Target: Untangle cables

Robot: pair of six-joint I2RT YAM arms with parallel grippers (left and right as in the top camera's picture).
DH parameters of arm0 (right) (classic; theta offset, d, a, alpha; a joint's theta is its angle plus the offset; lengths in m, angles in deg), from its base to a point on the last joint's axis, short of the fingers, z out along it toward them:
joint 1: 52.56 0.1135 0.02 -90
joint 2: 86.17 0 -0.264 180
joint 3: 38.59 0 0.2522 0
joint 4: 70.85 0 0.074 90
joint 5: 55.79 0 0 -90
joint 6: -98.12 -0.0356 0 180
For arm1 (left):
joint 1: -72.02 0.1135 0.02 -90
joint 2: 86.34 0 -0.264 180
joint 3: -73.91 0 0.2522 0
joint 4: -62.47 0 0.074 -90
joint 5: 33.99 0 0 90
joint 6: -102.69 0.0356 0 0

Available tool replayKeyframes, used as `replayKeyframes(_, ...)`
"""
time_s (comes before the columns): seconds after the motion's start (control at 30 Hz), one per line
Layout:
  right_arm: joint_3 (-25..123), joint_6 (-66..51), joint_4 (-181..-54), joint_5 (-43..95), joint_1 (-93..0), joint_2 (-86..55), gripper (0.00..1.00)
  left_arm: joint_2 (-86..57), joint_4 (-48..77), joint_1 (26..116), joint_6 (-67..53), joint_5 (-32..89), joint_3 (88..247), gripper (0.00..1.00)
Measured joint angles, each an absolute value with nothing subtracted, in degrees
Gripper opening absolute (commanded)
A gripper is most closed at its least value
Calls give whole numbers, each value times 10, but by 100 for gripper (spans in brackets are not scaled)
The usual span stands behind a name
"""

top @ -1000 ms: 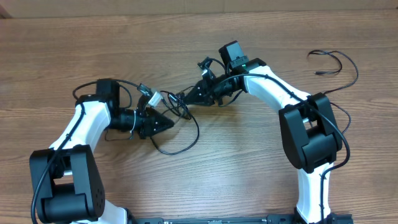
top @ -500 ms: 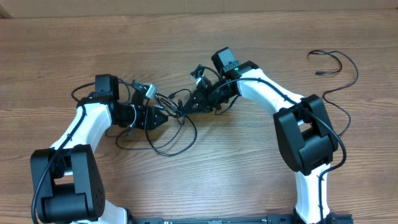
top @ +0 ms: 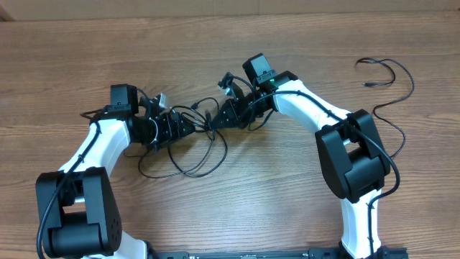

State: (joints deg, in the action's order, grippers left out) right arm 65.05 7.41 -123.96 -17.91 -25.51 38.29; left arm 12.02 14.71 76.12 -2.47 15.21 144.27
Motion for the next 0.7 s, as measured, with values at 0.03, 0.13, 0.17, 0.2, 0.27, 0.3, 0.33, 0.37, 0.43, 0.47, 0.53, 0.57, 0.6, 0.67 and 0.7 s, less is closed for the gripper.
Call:
replayKeyframes(0.03, 651, 80, -1233, -178, -255, 383, 4, 120, 150, 761, -41, 139, 1443, 71)
replayKeyframes(0.13, 650, 95, -1226, -178, -255, 383, 4, 120, 159, 761, -70, 105, 1443, 70)
replayKeyframes(0.17, 651, 97, -1226, -177, -255, 383, 4, 120, 160, 761, -78, 98, 1443, 70)
replayKeyframes(0.2, 651, 99, -1226, -176, -255, 383, 4, 120, 162, 761, -86, 93, 1443, 70)
replayKeyframes(0.27, 651, 102, -1227, -175, -255, 383, 4, 120, 168, 761, -105, 92, 1443, 71)
replayKeyframes(0.3, 651, 104, -1227, -175, -255, 383, 4, 120, 173, 761, -116, 94, 1443, 72)
replayKeyframes(0.33, 651, 104, -1227, -174, -255, 383, 4, 120, 178, 761, -129, 98, 1443, 72)
replayKeyframes(0.37, 651, 105, -1227, -174, -255, 383, 4, 120, 184, 761, -140, 102, 1443, 73)
replayKeyframes(0.43, 651, 107, -1227, -175, -254, 383, 4, 120, 202, 757, -165, 113, 1443, 79)
replayKeyframes(0.47, 651, 108, -1227, -175, -254, 383, 4, 120, 215, 754, -179, 120, 1443, 81)
replayKeyframes(0.53, 651, 108, -1227, -175, -253, 383, 4, 120, 240, 742, -205, 132, 1443, 82)
replayKeyframes(0.57, 651, 108, -1227, -175, -252, 383, 4, 120, 250, 735, -218, 137, 1443, 82)
replayKeyframes(0.6, 651, 109, -1227, -175, -251, 383, 4, 120, 262, 727, -229, 140, 1443, 82)
replayKeyframes(0.67, 651, 109, -1227, -175, -245, 383, 4, 120, 288, 707, -252, 148, 1443, 80)
replayKeyframes(0.7, 651, 109, -1227, -175, -243, 383, 4, 120, 297, 699, -263, 153, 1443, 68)
